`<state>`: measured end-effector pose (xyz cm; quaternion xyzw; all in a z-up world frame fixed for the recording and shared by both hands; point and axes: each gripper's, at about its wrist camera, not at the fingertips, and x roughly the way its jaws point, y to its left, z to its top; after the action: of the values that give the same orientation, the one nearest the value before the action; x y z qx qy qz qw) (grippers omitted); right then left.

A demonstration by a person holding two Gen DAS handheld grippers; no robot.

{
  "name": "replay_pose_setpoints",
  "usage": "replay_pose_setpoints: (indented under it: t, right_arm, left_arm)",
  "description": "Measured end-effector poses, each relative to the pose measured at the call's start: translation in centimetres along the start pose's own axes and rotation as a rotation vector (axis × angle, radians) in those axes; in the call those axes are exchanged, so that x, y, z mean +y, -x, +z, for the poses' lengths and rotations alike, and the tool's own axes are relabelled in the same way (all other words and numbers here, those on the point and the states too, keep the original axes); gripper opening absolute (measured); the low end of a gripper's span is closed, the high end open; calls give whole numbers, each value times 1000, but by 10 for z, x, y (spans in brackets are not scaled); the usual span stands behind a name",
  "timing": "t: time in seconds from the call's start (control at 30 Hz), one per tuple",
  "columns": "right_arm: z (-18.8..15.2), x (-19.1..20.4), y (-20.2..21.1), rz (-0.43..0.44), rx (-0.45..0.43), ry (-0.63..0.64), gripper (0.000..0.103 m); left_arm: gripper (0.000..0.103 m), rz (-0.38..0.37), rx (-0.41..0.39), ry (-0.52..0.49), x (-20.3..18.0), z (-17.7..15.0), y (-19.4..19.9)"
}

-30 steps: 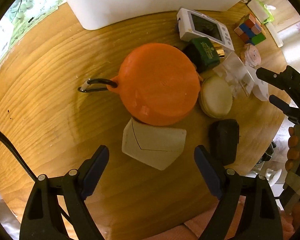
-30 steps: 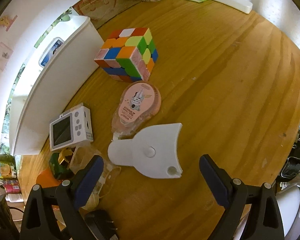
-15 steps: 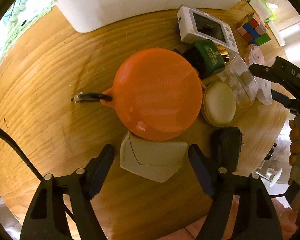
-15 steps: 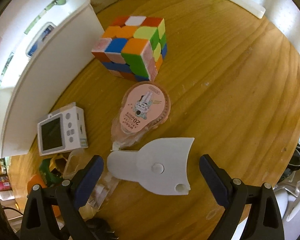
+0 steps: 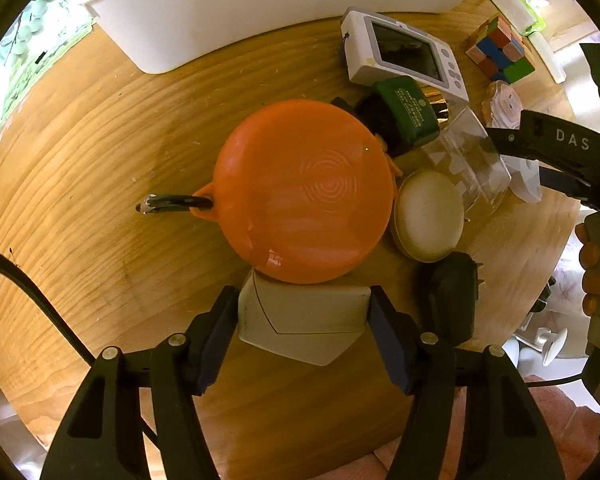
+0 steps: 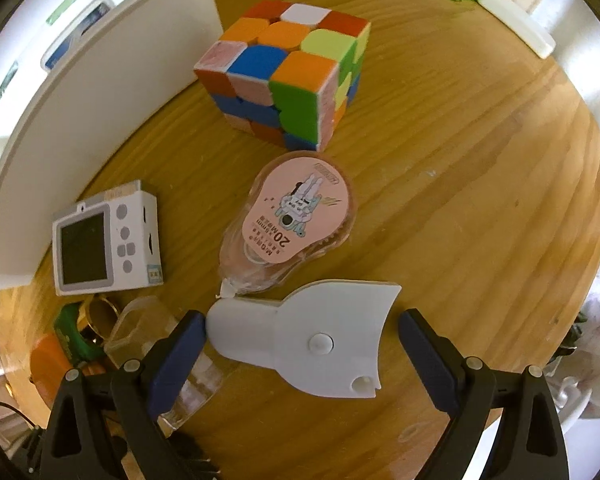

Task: Organize rigid objects
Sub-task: 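Close the left gripper on the beige pouch while the right gripper grasps the white tape measure, then lift the beige pouch and white tape measure and carry them over the bin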

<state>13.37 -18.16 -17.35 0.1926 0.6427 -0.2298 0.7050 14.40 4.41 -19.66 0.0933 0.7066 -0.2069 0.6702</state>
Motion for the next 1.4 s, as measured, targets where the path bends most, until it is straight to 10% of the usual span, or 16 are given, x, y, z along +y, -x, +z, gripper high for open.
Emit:
replay_pose_setpoints:
  t: [1.4]
  right_arm:
    - [-75, -15, 37, 146, -32, 43, 85]
  left_arm:
    - [67, -57, -38, -46, 7, -32, 40]
